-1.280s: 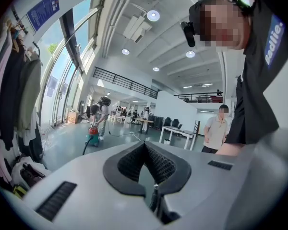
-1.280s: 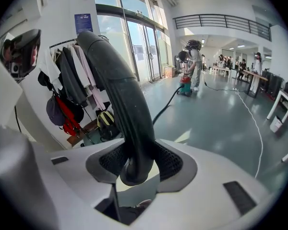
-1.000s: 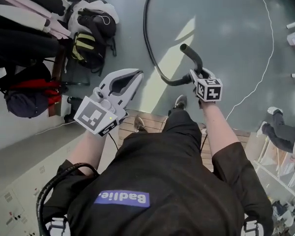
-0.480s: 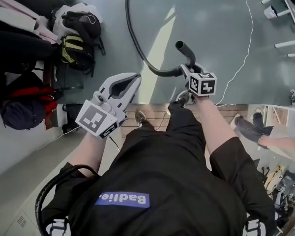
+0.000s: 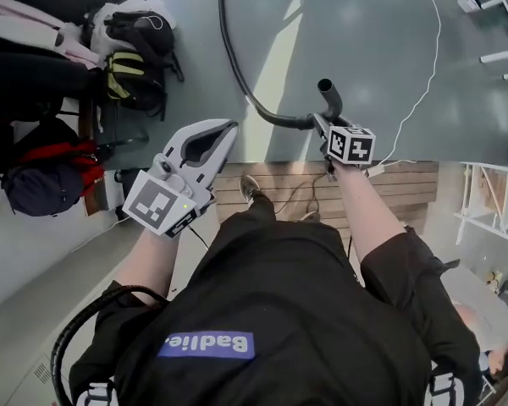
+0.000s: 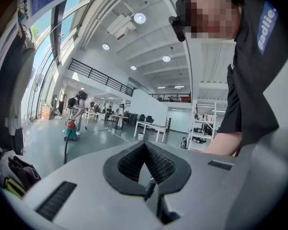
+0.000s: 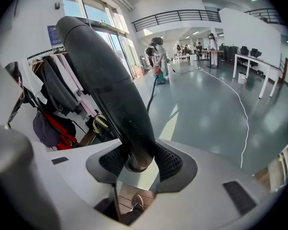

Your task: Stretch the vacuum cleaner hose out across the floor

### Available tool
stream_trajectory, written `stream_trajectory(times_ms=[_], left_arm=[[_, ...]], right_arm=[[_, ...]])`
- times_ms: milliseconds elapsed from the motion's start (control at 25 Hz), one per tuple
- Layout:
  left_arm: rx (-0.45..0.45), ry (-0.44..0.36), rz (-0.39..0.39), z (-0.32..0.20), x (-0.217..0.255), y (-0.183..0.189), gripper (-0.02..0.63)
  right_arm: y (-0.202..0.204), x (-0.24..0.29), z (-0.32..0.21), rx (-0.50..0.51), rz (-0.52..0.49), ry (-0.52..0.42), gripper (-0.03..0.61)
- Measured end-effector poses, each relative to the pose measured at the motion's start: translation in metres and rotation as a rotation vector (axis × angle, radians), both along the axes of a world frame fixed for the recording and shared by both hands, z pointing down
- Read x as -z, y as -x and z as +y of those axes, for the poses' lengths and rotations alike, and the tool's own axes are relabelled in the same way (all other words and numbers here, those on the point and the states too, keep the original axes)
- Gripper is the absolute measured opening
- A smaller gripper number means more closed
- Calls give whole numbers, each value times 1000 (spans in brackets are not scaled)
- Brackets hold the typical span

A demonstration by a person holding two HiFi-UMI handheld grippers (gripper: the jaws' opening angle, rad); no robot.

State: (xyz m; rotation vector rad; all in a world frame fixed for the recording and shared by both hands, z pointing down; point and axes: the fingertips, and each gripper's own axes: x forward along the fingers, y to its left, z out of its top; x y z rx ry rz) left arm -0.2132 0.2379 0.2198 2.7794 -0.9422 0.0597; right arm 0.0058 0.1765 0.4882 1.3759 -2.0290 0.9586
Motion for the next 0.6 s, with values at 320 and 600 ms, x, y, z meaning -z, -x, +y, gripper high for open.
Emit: stream_trajectory(times_ms=[320,600], left_arm=[[-16,-4,-52,33,-38,-48,-5],[-7,11,-24,83,-120,-124,-5]], right_arm=[[-35,-46,28,18,-37,-18,173],[-78,-124,67,16,-95,-38,173]])
